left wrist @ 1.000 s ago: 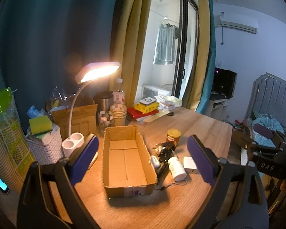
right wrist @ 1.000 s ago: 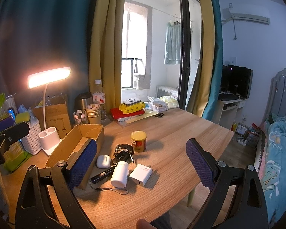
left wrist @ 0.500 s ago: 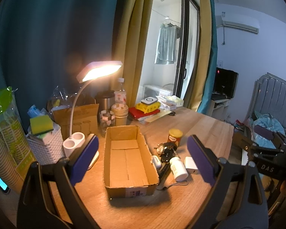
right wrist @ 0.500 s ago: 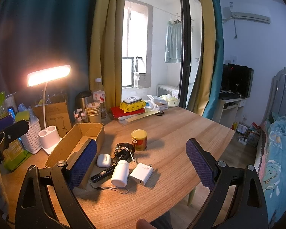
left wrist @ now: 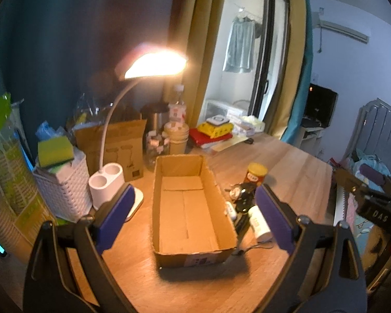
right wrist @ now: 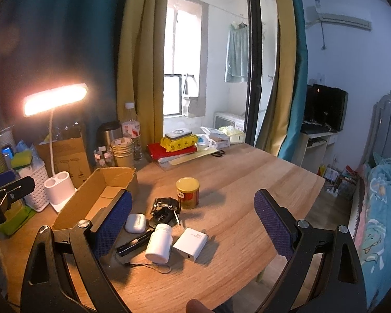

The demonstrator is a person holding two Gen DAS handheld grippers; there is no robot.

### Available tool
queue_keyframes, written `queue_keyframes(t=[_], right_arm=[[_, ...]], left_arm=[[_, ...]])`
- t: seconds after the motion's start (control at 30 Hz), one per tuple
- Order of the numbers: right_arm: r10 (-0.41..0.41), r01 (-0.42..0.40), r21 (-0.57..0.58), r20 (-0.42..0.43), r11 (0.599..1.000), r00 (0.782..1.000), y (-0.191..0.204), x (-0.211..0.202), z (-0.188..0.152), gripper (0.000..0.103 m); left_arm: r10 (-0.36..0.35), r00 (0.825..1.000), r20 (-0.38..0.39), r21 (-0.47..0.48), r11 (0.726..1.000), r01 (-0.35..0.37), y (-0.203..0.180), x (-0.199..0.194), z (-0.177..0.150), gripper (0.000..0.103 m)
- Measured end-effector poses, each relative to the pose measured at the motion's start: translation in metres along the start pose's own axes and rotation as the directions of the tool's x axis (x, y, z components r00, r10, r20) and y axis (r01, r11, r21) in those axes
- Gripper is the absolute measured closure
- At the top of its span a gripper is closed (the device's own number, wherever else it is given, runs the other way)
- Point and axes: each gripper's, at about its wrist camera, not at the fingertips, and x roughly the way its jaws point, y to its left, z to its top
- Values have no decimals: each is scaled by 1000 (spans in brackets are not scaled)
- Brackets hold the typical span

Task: Organize rigid objects
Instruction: 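Move the left tool to the cardboard box while the right tool approaches the pill bottle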

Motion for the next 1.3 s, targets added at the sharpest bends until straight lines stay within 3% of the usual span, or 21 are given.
queue_keyframes(t=[0.47,1.0,1.03,1.1,1.3], right_arm=[[8,-8,2,-123,1000,992,-2,59,-6,7],[24,-18,29,-245,999,969,-5,121,-37,7],[26,-20,29,-251,999,968,-5,124,-39,7],[33,-26,28,-259,999,965,-4,127,-43,7],[59,-56,17,-270,998,961,3,132,-48,7]], left_arm=[[76,988,-131,-33,996,-81,35,65,-21,9],[106,951,-289,-49,991,-125,59,122,-54,10],[107,950,-295,-48,991,-126,60,124,-56,12],[101,941,-323,-47,991,-123,61,130,-61,28],[98,928,-361,-43,992,-121,61,139,-71,50]])
